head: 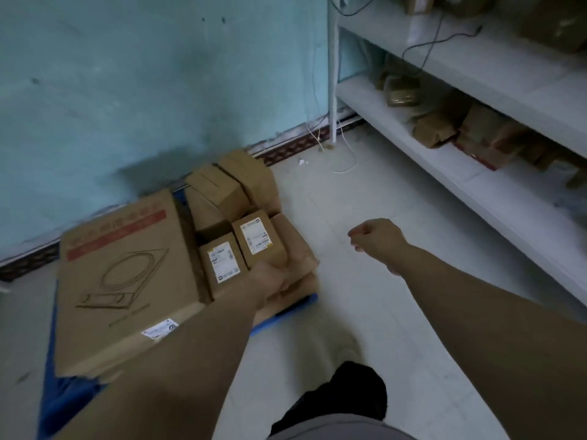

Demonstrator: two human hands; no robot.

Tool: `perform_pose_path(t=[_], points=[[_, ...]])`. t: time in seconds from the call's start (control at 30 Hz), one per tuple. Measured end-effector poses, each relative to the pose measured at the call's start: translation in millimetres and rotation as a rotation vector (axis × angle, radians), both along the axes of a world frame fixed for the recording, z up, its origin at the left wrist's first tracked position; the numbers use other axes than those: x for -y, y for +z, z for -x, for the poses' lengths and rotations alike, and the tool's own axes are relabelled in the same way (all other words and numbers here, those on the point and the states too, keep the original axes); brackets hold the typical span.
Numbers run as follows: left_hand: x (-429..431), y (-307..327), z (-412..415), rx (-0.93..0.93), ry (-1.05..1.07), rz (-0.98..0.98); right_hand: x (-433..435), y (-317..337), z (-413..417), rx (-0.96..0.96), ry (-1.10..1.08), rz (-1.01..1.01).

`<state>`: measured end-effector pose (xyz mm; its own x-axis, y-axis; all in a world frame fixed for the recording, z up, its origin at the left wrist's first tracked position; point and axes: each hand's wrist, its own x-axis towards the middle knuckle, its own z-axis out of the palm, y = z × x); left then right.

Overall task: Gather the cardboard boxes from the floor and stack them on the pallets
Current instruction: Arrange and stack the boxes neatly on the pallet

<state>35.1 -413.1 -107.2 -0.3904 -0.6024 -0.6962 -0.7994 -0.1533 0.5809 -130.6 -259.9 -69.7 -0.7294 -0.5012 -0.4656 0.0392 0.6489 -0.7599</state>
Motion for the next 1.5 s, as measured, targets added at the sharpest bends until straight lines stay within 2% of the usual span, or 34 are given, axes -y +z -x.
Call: perform_pose_path(t=[0.13,0.37,0.6,0.77,0.87,0.97,1.23,1.4,1.5], points=[[5.5,-5.9,53.7,-0.007,0.095,-0.019,32.4,-1.6,56.4,-0.032,0.129,0.057],[-8.6,3.9,121.8,-0.091,0.364,-0.132,54.7,-14.1,143.8,-0.028,0.380,-0.014],[-34.9,2.4,145.1,-0.104,0.794,-0.046,115.9,-52.1,220.9,-0.080,0.741,-0.126],[-88.3,-13.6,154.8,-0.007,1.034,-0.121,146.6,-59.1,236.3,-0.157,0.993,-0.227],[-103.8,-25.0,165.7,-0.023,1.115,-0.185,161.4,-60.5,222.5,-0.187,1.114,-0.270],[-96.5,-37.4,173.0,-0.056,1.163,-0.174,171.4,-76.6,205.7,-0.157,1.133,-0.266],[-54.5,-103.6,198.1,-0.114,1.323,-0.216,225.4,-170.5,193.4,-0.186,1.258,-0.342],[-22.3,-178.8,219.1,-0.074,1.462,-0.266,282.4,-237.1,196.6,-0.219,1.343,-0.433],[-2.7,-232.4,234.5,-0.052,1.510,-0.306,309.4,-274.9,201.2,-0.177,1.289,-0.431]])
